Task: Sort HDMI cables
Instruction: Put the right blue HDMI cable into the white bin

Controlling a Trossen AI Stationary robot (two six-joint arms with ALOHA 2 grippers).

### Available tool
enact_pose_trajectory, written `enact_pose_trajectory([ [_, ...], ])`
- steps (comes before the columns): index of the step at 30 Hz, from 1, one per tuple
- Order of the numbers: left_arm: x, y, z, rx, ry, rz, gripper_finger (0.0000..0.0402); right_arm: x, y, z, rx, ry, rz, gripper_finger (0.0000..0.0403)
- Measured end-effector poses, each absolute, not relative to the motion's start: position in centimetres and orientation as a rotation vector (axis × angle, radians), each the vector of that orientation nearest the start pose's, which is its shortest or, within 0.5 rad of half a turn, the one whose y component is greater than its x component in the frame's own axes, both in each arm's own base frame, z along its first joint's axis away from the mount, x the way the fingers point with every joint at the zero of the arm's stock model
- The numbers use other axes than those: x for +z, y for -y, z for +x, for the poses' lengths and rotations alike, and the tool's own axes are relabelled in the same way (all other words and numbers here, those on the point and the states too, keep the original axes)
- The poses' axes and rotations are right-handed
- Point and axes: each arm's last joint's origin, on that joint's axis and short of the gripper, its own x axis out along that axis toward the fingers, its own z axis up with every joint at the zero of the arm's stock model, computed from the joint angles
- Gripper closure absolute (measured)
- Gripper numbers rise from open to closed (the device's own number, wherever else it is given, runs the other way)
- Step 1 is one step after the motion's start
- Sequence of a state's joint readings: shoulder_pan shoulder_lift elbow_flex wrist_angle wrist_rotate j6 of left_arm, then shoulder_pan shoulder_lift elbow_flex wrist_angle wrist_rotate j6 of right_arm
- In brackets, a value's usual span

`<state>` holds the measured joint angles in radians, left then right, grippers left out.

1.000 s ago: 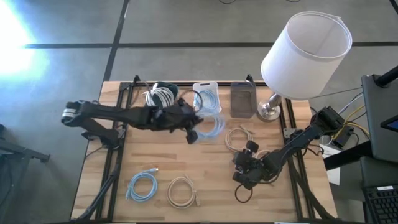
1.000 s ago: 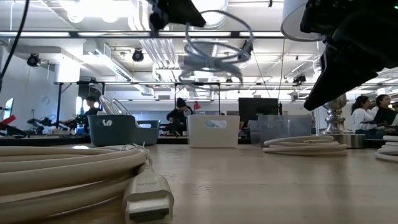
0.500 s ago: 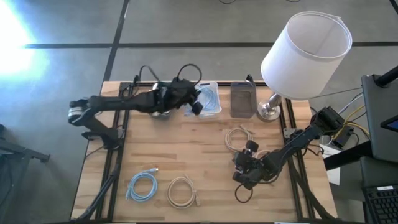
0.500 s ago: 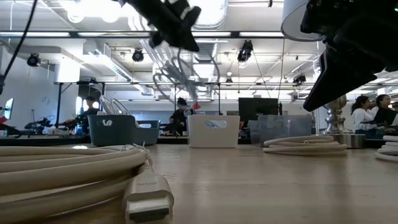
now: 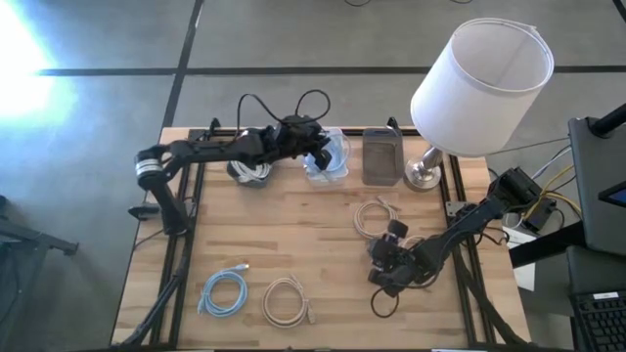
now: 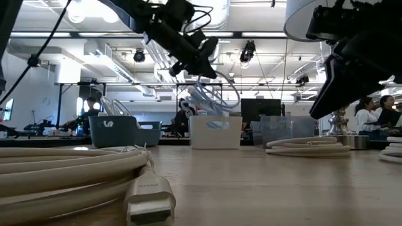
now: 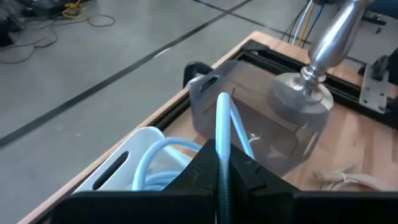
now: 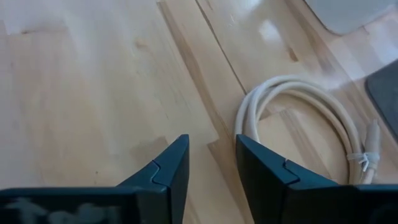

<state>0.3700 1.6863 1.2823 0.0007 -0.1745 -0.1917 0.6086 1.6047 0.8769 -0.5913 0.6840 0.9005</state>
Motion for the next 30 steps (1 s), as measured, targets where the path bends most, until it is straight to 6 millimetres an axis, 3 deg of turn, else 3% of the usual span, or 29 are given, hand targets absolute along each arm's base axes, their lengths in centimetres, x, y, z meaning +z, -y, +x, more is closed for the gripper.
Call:
enact_pose_trajectory([
  [6,27.1,-15.5,36.4,0.59,-0.376,-0.21,0.0382,15.3,-13.7,22.9,-0.548,-0.898,0.068,0.0277],
  [12,27.8,-16.0,37.0,0.586,-0.273,-0.181,0.0391,15.0,-13.6,22.7,-0.563,-0.899,0.084,0.0273],
  [21,25.1,-16.6,35.7,0.664,-0.456,-0.207,0.0357,14.9,-13.6,22.7,-0.578,-0.89,0.119,0.0286],
  [30,24.8,-16.9,35.3,0.71,-0.489,-0.188,0.0322,14.9,-13.6,22.7,-0.579,-0.889,0.122,0.029],
])
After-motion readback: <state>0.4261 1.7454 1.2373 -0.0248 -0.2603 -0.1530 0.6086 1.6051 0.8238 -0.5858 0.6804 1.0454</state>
